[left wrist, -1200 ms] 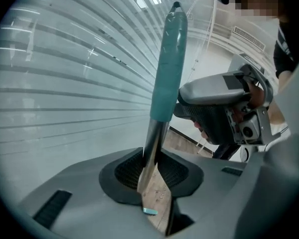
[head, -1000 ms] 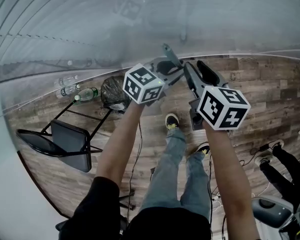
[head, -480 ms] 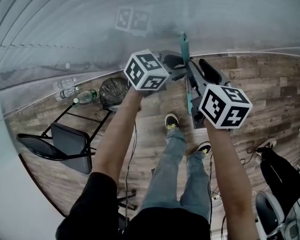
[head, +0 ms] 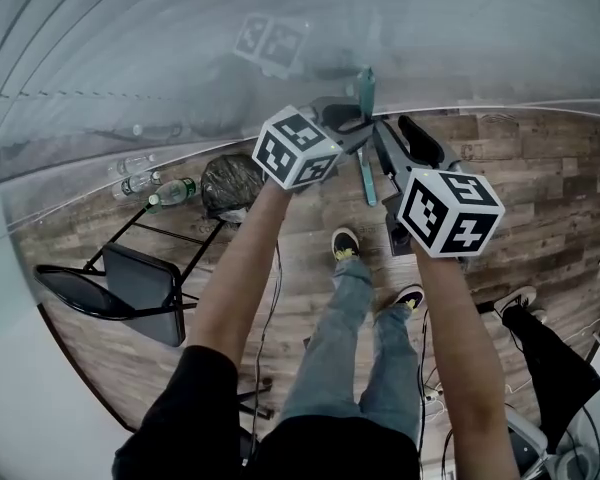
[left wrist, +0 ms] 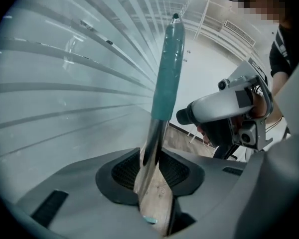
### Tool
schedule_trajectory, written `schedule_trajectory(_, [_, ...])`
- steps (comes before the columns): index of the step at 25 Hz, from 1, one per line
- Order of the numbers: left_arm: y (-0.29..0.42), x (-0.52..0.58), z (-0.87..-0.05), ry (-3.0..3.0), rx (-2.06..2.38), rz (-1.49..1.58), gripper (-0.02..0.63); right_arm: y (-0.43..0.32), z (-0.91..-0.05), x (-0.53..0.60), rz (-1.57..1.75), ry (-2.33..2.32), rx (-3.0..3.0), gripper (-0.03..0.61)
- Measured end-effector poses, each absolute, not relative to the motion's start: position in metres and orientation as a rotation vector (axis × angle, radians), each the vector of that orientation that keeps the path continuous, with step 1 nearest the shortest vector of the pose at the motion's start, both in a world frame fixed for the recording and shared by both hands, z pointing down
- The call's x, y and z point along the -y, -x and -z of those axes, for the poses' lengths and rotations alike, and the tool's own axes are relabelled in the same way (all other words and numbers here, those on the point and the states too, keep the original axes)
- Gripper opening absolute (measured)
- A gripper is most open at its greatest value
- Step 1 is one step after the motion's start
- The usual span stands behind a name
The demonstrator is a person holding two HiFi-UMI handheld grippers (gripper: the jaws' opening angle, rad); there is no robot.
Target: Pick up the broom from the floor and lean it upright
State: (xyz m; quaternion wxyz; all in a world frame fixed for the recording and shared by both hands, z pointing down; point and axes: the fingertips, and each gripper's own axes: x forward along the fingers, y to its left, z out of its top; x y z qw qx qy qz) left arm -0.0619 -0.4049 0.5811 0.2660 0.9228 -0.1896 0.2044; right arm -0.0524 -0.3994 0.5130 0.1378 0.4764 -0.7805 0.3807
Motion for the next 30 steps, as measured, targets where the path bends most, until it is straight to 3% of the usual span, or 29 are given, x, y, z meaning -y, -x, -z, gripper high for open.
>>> schedule_trajectory(7, [0.075,0.409,-0.591,-2.522,0.695,-0.615,0.234,0.064,-0.511,0.403,-1.089,-1.342,2.276,0.164])
schedule_trajectory(10, [0.082,0.407,-0.587,-2.535,0.755,-0.587,0.254,0.064,-0.511,0.400,-1.087,-1.344,2.277,0.164])
schedule_trajectory(22, [0.129,0.358,-0.545,-2.437,1.006,-0.462,0.265,0.044,-0.479,0.361,-0.950,-1.272,2.313,0.164])
schedule_trajectory(30, [0.146,0.252,-0.401,-2.437,1.234,-0.269,0.265,-0.003,-0.365,0.261,-0.689,-1.070,2.480,0.164])
